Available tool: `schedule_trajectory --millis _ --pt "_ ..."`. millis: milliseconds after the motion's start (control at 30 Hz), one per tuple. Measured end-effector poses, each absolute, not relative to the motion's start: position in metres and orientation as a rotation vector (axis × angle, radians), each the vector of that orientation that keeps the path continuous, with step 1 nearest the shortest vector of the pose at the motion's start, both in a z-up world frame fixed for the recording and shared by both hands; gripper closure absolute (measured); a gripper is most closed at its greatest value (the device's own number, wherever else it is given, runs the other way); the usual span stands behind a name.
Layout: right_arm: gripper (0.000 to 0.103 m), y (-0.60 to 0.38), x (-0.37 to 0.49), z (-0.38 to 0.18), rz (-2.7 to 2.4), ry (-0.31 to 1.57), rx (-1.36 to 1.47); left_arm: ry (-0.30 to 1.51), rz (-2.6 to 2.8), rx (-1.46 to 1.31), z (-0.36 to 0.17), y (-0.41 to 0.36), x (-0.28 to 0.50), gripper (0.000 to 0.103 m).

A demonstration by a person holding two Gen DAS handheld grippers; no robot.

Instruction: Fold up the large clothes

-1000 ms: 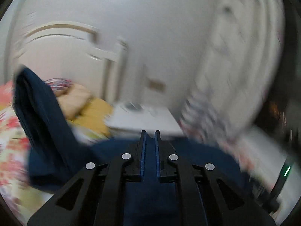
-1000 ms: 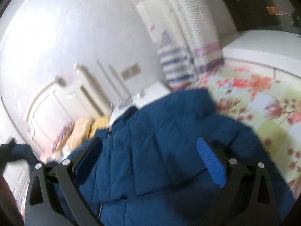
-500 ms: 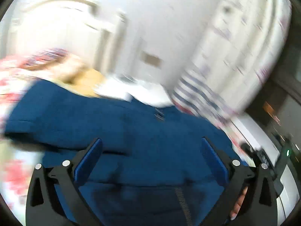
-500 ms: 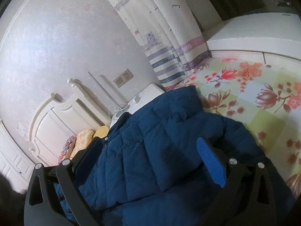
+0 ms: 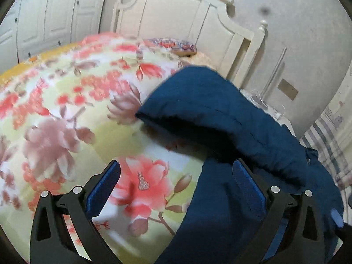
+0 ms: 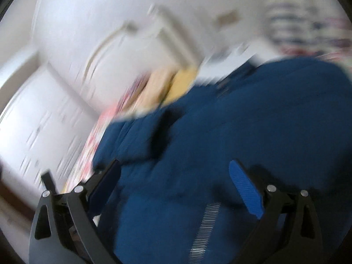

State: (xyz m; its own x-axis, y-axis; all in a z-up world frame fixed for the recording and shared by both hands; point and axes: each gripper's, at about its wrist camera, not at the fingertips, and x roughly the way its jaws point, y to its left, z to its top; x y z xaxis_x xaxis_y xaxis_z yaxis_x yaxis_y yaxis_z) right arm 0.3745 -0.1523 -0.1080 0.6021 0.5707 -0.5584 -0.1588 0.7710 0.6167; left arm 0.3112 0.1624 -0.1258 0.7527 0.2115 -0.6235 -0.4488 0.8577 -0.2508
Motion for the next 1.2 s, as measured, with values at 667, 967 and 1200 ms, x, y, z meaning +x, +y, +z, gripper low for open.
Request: schedule_trajectory --millis 667,967,1200 --pt "0.085 -0.082 0.412 -0.061 0.492 0.678 0.653 0.374 0.559 -0.598 -0.118 0.201 0.272 0.005" --pt "0.085 -0.234 0.342 -0.019 0.279 0.588 0.448 0.380 0.567 -0.592 -0.116 0.199 0.271 0.005" --pt "0.083 -0.323 0.337 -0.116 0.187 0.740 0.646 0.383 0.551 -0.513 -0.114 0.186 0.276 0.005"
